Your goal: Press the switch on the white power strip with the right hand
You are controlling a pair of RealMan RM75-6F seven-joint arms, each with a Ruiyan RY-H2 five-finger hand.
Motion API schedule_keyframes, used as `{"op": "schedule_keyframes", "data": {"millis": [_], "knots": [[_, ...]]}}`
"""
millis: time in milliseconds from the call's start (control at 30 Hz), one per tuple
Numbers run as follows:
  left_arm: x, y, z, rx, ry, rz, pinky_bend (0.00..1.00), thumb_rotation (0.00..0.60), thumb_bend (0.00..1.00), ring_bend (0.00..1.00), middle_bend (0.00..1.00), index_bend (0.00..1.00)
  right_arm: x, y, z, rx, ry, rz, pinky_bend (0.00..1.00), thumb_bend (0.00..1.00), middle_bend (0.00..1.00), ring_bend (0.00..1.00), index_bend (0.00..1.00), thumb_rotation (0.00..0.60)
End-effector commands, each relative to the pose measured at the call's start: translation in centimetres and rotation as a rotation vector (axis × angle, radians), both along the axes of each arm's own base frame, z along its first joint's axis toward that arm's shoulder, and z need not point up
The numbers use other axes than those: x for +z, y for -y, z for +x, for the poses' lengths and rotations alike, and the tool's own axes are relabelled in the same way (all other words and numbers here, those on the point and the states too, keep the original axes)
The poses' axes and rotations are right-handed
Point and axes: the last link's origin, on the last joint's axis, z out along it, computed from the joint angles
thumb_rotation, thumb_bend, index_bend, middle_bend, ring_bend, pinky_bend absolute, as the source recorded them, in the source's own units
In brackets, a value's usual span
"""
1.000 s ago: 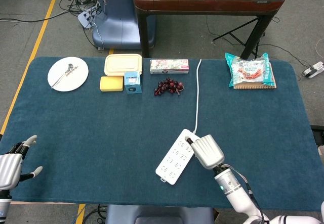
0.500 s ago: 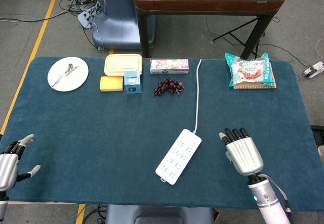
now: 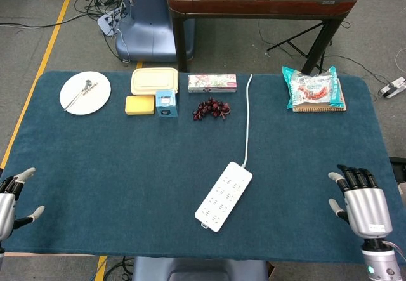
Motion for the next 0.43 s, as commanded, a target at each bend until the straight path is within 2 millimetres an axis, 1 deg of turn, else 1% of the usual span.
{"op": "schedule_keyframes", "data": {"millis": [33,133,433], "knots": [[-0.3,-0.08,0.07,-0.003,-0.004,-0.012,0.56,0.6,0.16,0.25,0.29,0.21,1.47,-0.54,-1.87,-0.057,0.02,-0.038,0.22,0.08,0.23,0.23,0.34,0.6],[-0.67,-0.2,0.18,-0.007,-0.01,-0.025,0.56,0.6,0.16,0.25,0.29,0.21,1.91,-0.54,-1.75,-0.033,0.018,-0.048,0.22,0.09,0.23,0.22,0.34,0.6],[-1.26,-0.21,0.59,-0.025,-0.019,-0.042,0.56,0.6,0.16,0.25,0.29,0.21,1.57,-0.19,-2.36,-0.074,0.04,0.0,0.22,0.09,0.23,0.22,0.34,0.6]]}}
